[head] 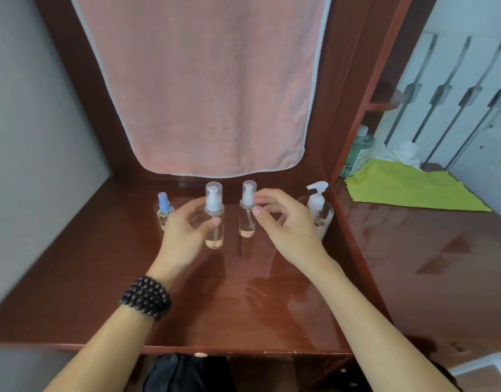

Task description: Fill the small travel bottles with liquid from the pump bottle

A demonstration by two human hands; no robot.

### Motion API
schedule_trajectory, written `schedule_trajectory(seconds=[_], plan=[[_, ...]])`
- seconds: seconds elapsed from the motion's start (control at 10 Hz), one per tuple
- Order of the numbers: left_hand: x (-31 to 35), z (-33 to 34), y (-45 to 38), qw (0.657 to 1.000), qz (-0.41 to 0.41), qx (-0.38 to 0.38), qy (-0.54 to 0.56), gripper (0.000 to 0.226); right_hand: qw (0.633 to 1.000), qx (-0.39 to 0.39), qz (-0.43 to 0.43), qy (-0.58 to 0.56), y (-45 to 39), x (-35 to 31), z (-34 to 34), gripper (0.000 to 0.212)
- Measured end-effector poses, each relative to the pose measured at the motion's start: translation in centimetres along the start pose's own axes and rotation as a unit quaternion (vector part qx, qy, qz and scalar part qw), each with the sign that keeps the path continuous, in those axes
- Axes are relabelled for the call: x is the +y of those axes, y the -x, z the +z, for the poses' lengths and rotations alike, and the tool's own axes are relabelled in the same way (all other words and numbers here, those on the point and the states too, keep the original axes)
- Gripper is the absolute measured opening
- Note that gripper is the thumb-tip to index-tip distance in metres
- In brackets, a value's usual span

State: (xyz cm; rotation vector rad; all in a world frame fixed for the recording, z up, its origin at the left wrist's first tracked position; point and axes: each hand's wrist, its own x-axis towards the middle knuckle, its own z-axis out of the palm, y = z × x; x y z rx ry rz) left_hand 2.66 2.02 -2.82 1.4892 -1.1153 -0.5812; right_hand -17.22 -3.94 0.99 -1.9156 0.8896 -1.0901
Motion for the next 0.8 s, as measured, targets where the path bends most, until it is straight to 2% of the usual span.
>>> schedule_trajectory(seconds=[0.2, 0.6, 0.7, 0.8], plan=[[-1.9, -0.5, -2.6, 0.998, -0.055, 0.025, -0.013, 0.037, 0.995, -0.037, 0.094, 0.013, -0.1, 2.1, 3.4, 0.027], [-2.8, -0.8, -3.7, 0.999, -0.05, -0.009, -0.003, 0.042, 0.991, -0.034, 0.127, 0.005, -0.5, 3.0, 4.9, 0.027], [-2.2, -1.1, -2.8, 0.999, -0.035, -0.003, -0.03, 0.046, 0.991, -0.034, 0.127, 0.004, -0.5, 2.8, 4.6, 0.026], [-1.5, -1.5, -1.5, 0.995, -0.027, 0.067, -0.062, 0.056, 0.992, -0.017, 0.126, -0.012, -0.4, 2.6, 4.2, 0.025]])
